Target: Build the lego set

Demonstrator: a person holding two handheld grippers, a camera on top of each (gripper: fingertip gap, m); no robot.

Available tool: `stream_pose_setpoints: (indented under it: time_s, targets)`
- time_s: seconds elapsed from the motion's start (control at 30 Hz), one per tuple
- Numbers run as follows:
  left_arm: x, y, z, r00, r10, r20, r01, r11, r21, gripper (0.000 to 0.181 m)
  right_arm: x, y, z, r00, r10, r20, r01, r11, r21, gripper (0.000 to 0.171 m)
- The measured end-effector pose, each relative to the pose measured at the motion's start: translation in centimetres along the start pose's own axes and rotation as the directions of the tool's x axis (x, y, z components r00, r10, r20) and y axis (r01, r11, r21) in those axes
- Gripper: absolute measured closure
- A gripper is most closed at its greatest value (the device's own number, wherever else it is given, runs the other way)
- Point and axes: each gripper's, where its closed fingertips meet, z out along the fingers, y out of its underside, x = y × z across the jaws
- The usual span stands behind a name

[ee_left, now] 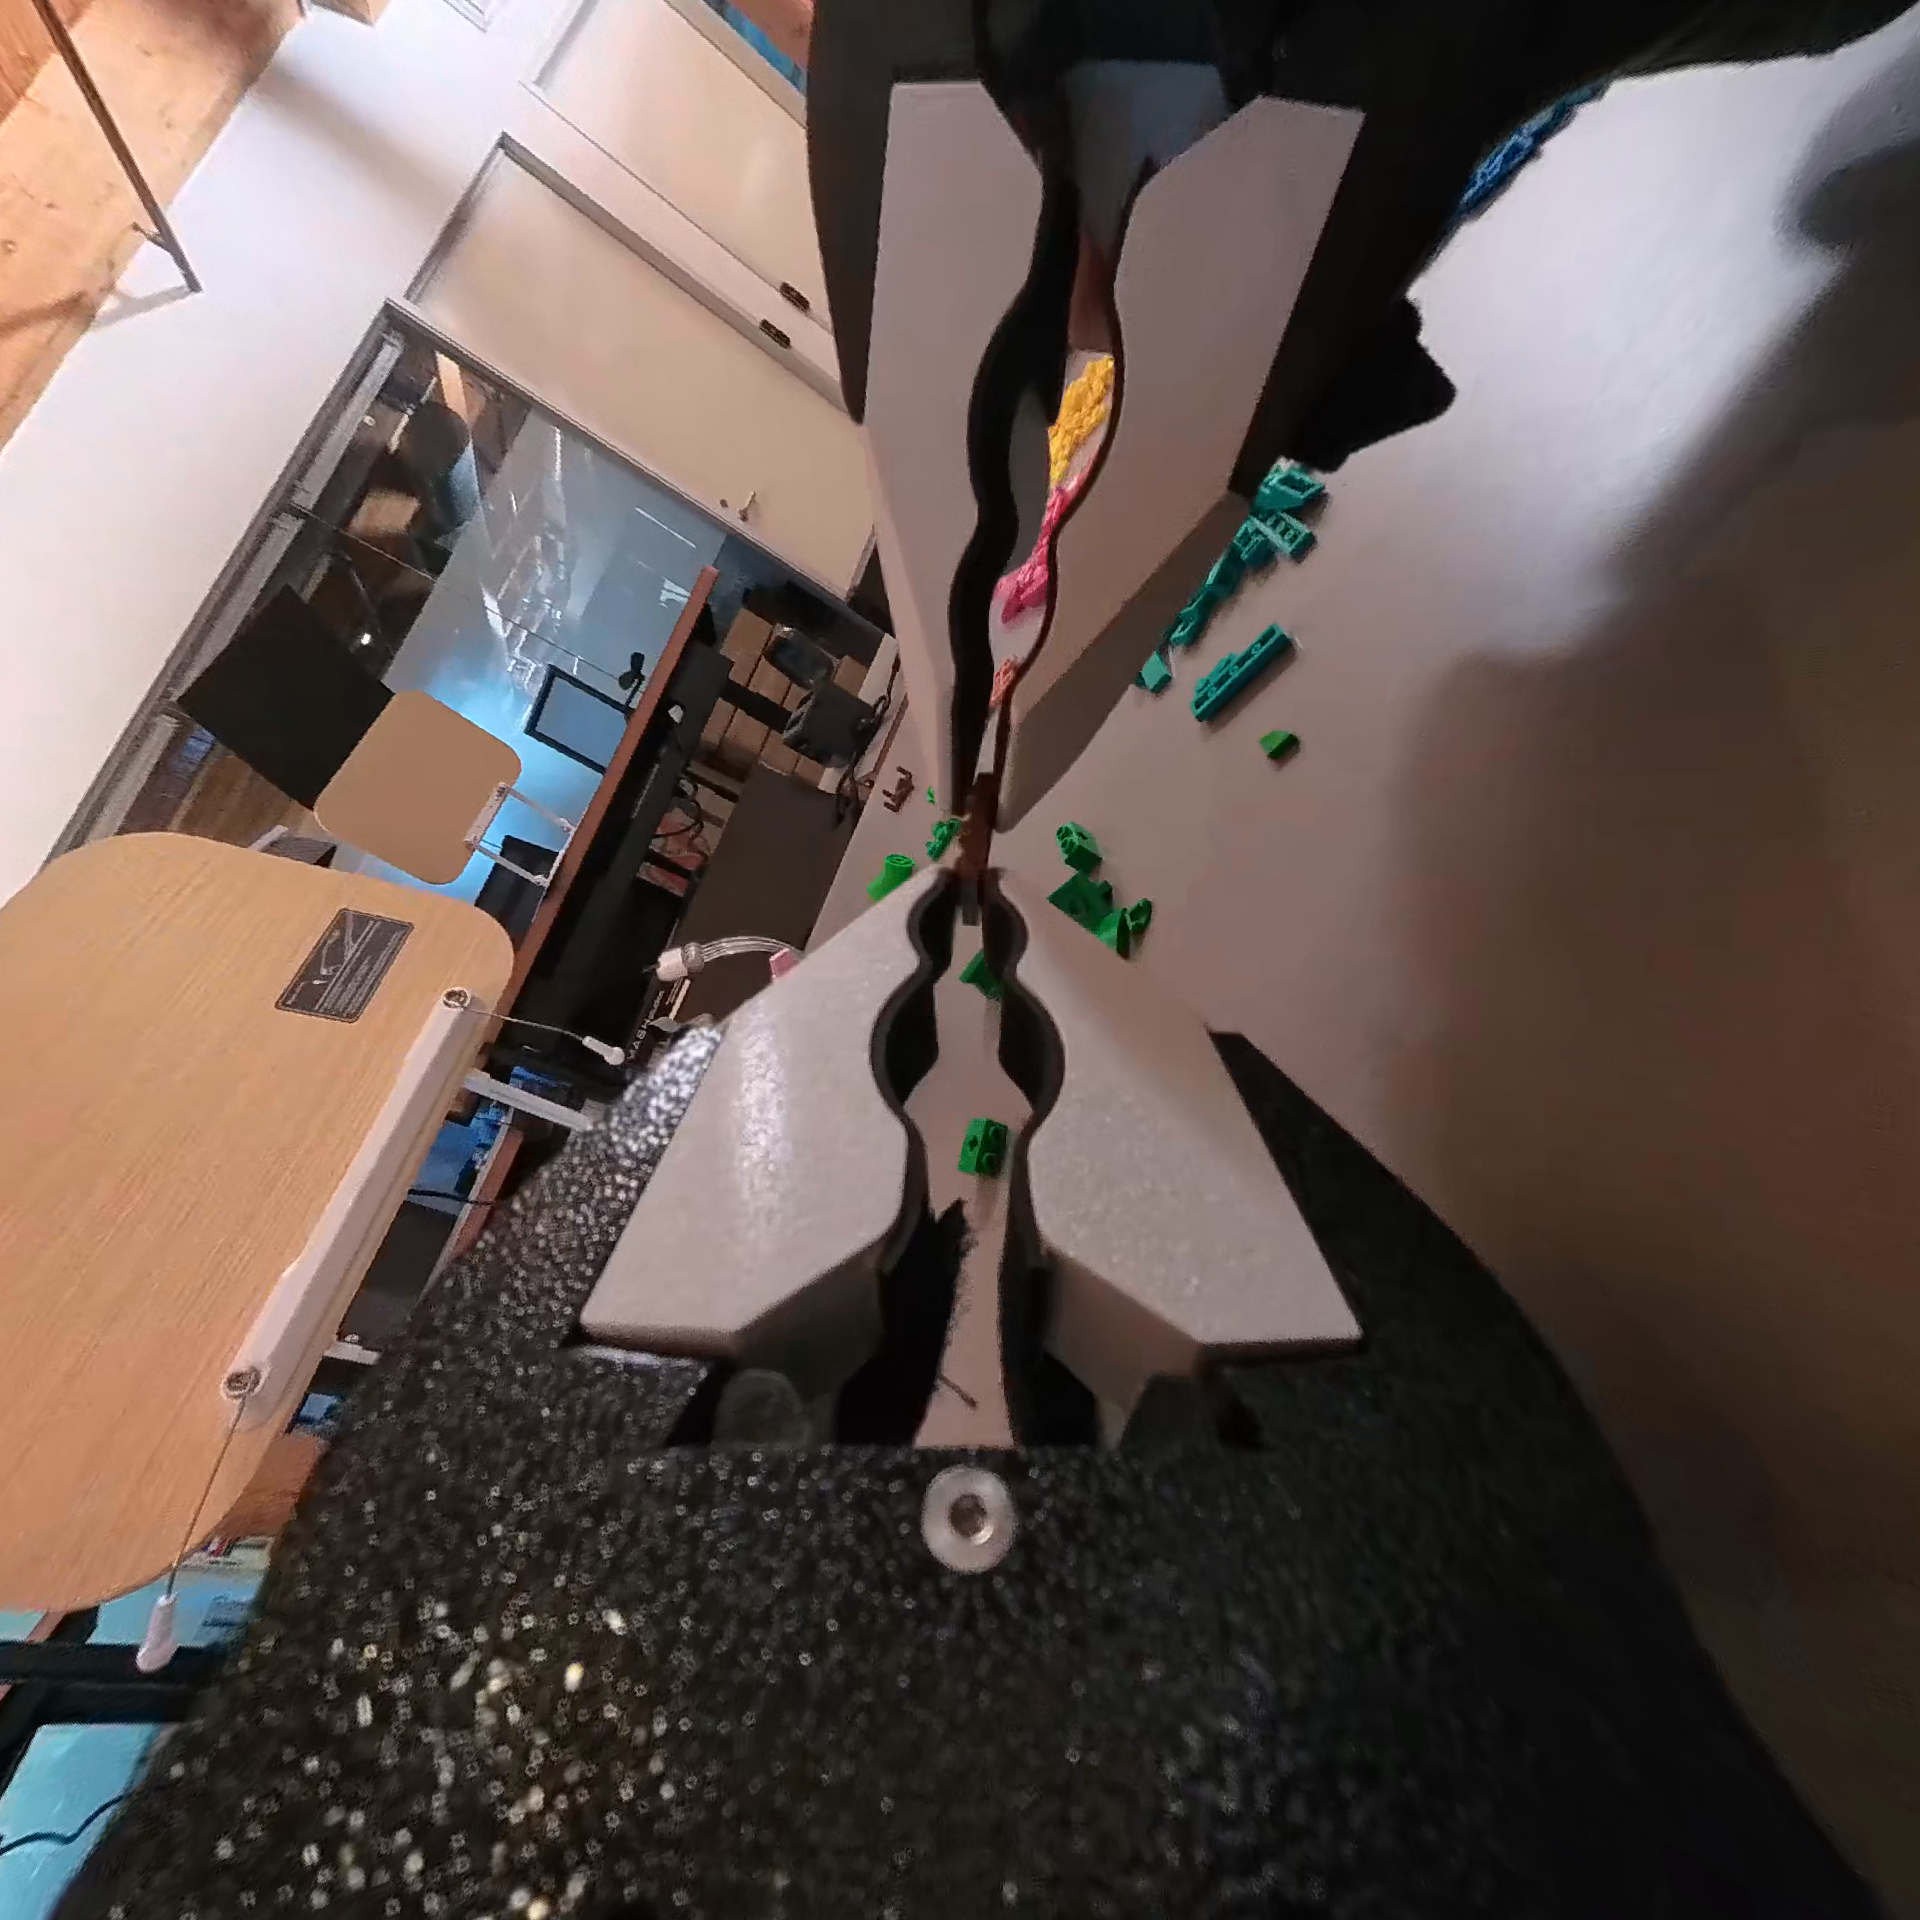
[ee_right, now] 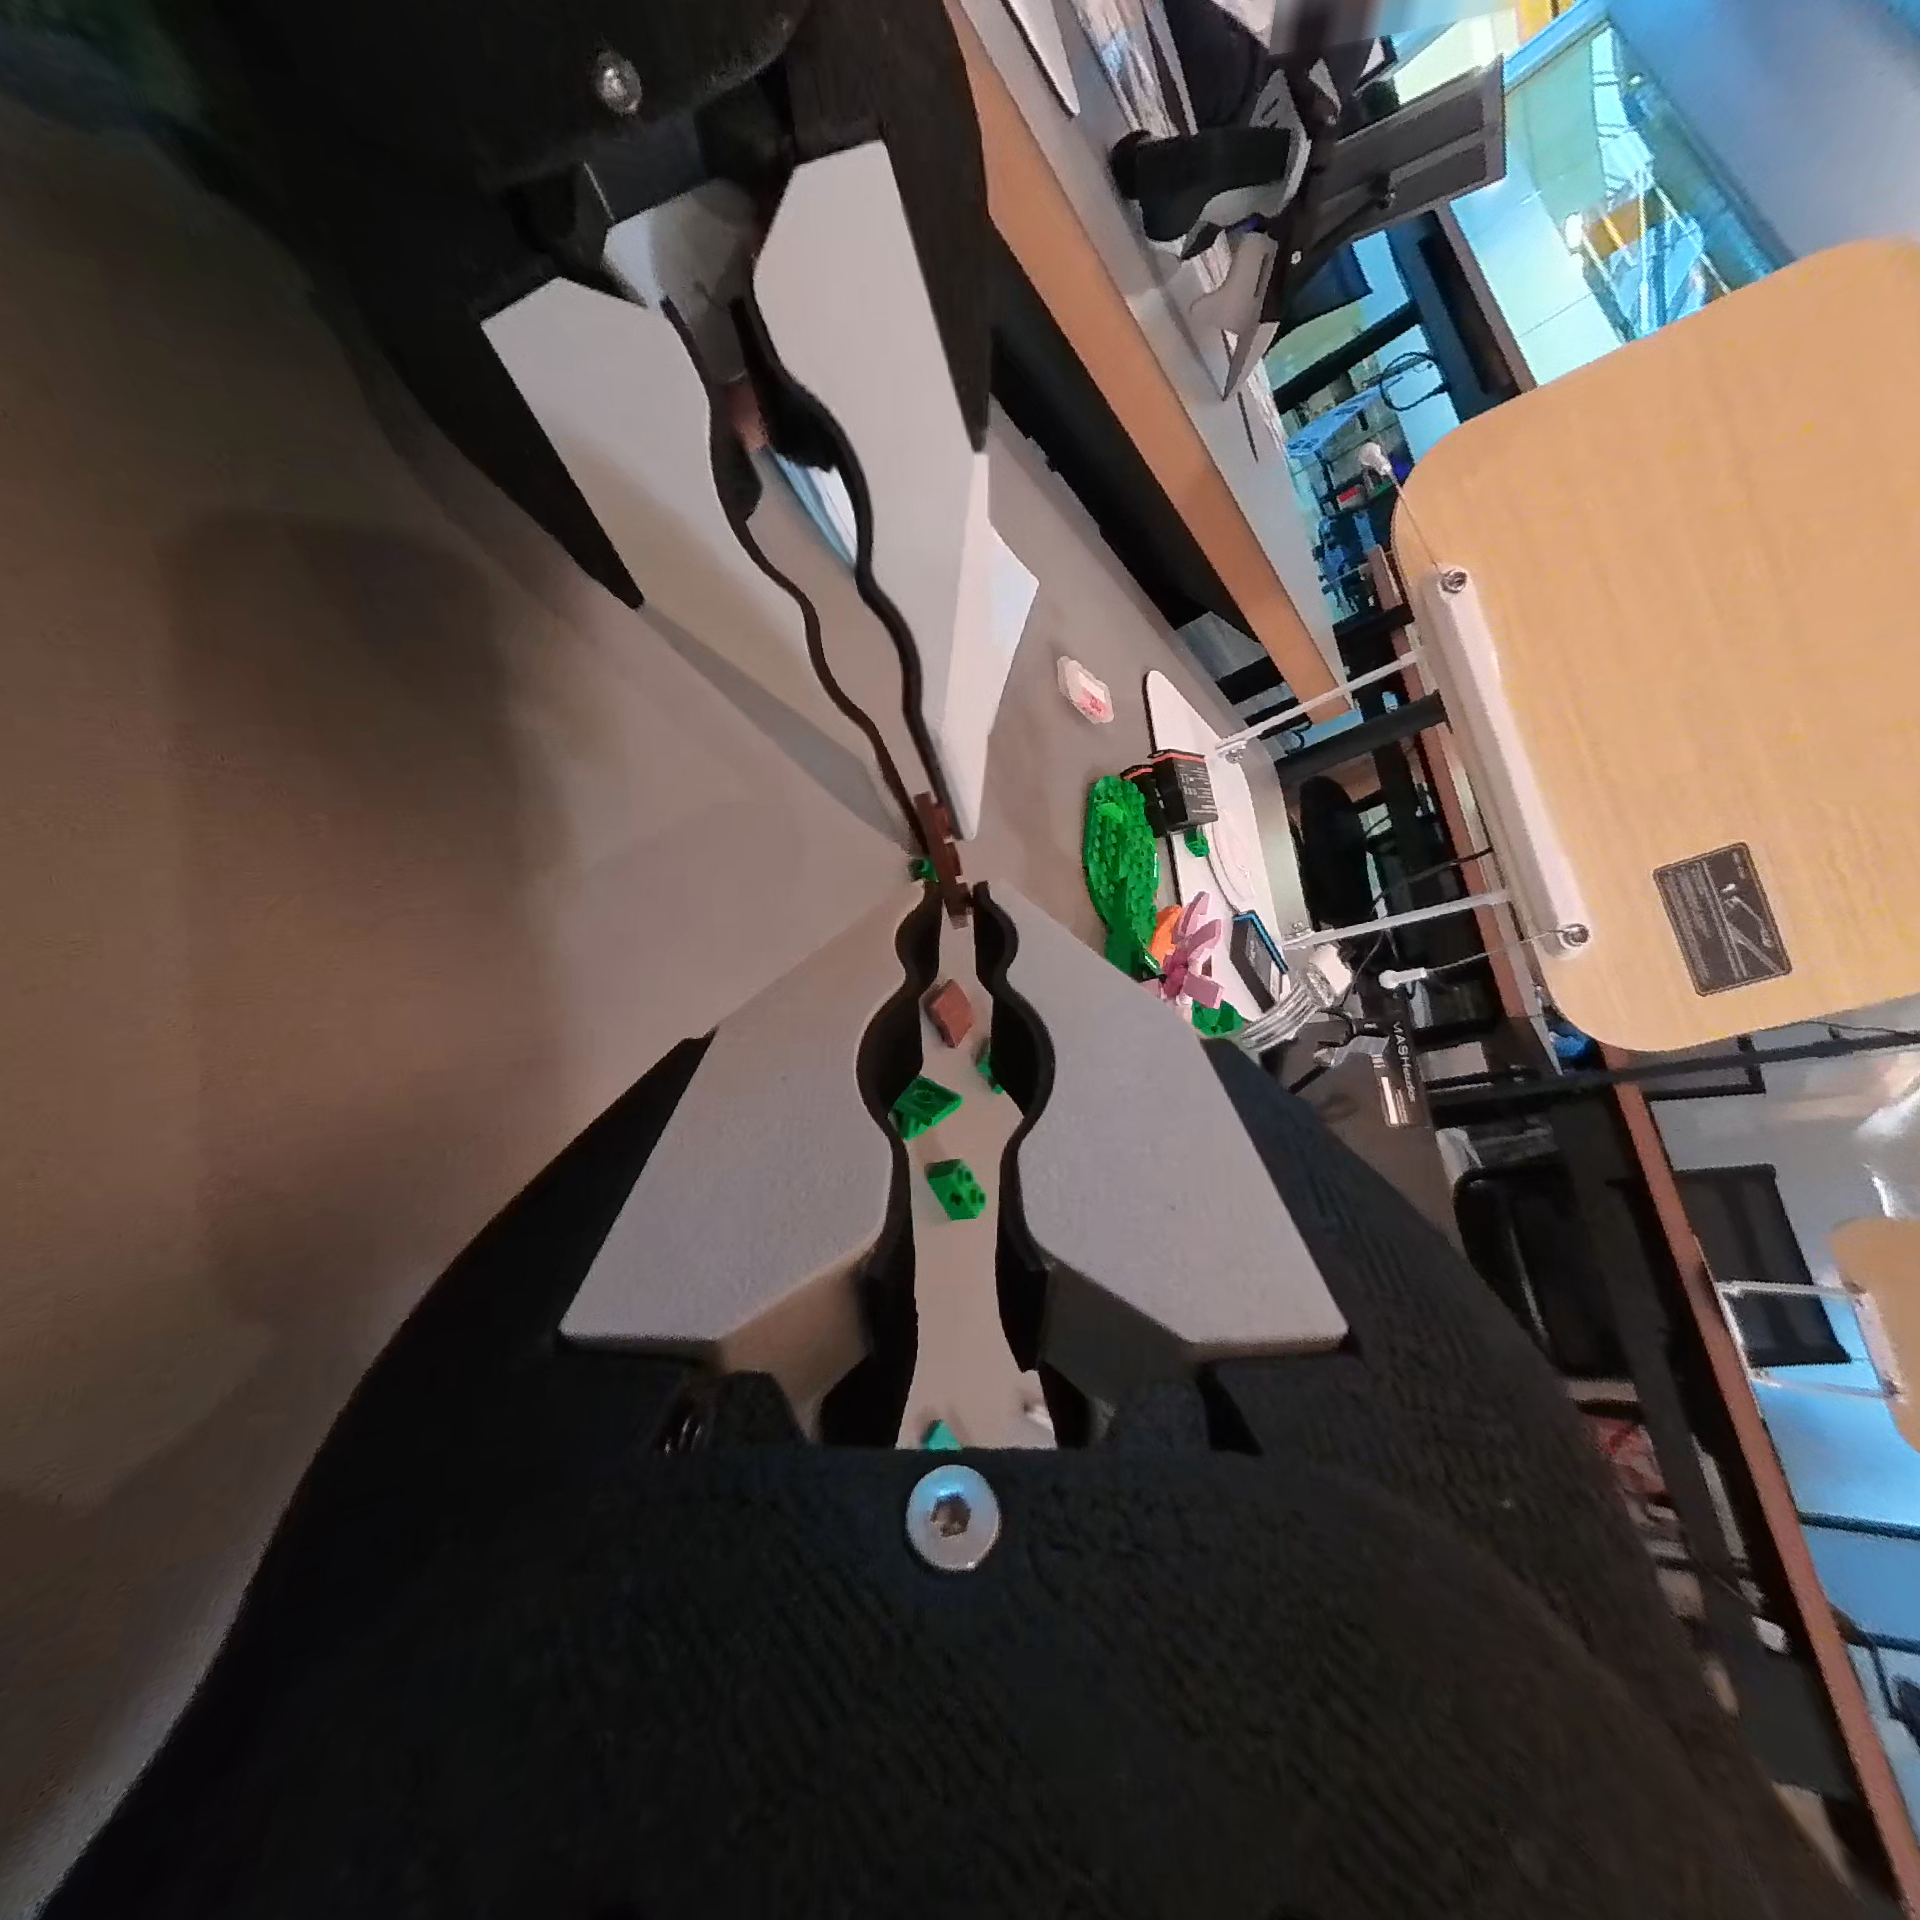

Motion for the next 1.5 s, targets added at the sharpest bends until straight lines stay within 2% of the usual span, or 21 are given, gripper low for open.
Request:
stream_pose_setpoints:
  time_s: [0.07, 0.13, 0.2, 0.3, 0.5, 0.6, 0.7, 0.8, 1.03, 1.1, 1.17, 1.37, 1.43, 1.5]
  targets:
    - [0.0, 0.1, 0.0, 1.000, 0.025, 0.003, -0.025, 1.000, -0.009, 0.179, 0.0, 0.4, -0.1, 0.997, 0.078, 0.029, -0.078, 0.997, -0.002, 0.165]
    - [-0.3, 0.1, 0.0, 0.999, 0.043, 0.028, -0.043, 0.999, -0.015, 0.179, 0.4, 1.4, -0.2, 0.959, 0.276, 0.063, -0.275, 0.961, -0.025, 0.152]
    - [-0.3, 0.2, -0.1, 0.998, 0.061, 0.029, -0.061, 0.998, -0.012, 0.179, 2.0, 3.3, -0.5, 0.892, 0.452, 0.007, -0.451, 0.890, -0.061, 0.148]
    - [0.5, 0.3, 0.1, 0.990, 0.140, 0.003, -0.140, 0.990, -0.010, 0.179, 2.9, 6.8, -0.7, 0.806, 0.587, -0.078, -0.591, 0.789, -0.169, 0.149]
    - [1.1, 0.5, 0.5, 0.987, 0.155, -0.034, -0.155, 0.988, 0.005, 0.179, 1.8, 9.3, 0.5, 0.715, 0.699, 0.012, -0.654, 0.675, -0.341, 0.149]
    - [1.2, 0.5, 0.6, 0.982, 0.189, -0.029, -0.189, 0.982, 0.002, 0.179, 1.4, 10.4, 1.1, 0.605, 0.795, -0.033, -0.726, 0.535, -0.433, 0.145]
    - [1.1, 0.6, 0.6, 0.981, 0.193, -0.020, -0.193, 0.981, -0.003, 0.179, 0.8, 11.0, 1.4, 0.581, 0.805, -0.117, -0.749, 0.473, -0.463, 0.143]
    - [1.1, 0.4, 0.5, 0.979, 0.202, -0.017, -0.202, 0.979, 0.004, 0.179, 0.8, 11.2, 1.9, 0.569, 0.806, -0.161, -0.773, 0.458, -0.439, 0.142]
    - [1.1, 0.1, 0.5, 0.974, 0.225, -0.004, -0.225, 0.974, 0.013, 0.179, 0.1, 11.9, 2.5, 0.560, 0.812, -0.163, -0.770, 0.438, -0.464, 0.146]
    - [1.1, 0.0, 0.5, 0.972, 0.235, -0.004, -0.235, 0.972, 0.016, 0.179, 0.1, 11.9, 2.6, 0.563, 0.813, -0.148, -0.768, 0.449, -0.456, 0.155]
    - [1.3, -0.1, 0.4, 0.970, 0.245, -0.006, -0.245, 0.969, 0.023, 0.179, 0.0, 11.7, 2.5, 0.574, 0.811, -0.114, -0.758, 0.474, -0.448, 0.157]
    - [2.1, -0.5, 0.4, 0.954, 0.300, -0.015, -0.299, 0.953, 0.052, 0.179, -0.3, 8.0, -0.1, 0.647, 0.738, 0.194, -0.679, 0.673, -0.293, 0.157]
    - [2.2, -1.0, 0.3, 0.945, 0.327, -0.003, -0.326, 0.943, 0.071, 0.179, -0.8, 5.9, -1.6, 0.635, 0.697, 0.333, -0.677, 0.710, -0.195, 0.156]
    - [2.4, -1.6, 0.2, 0.937, 0.348, 0.014, -0.348, 0.932, 0.101, 0.179, -1.4, 3.9, -3.1, 0.584, 0.665, 0.465, -0.704, 0.700, -0.117, 0.156]
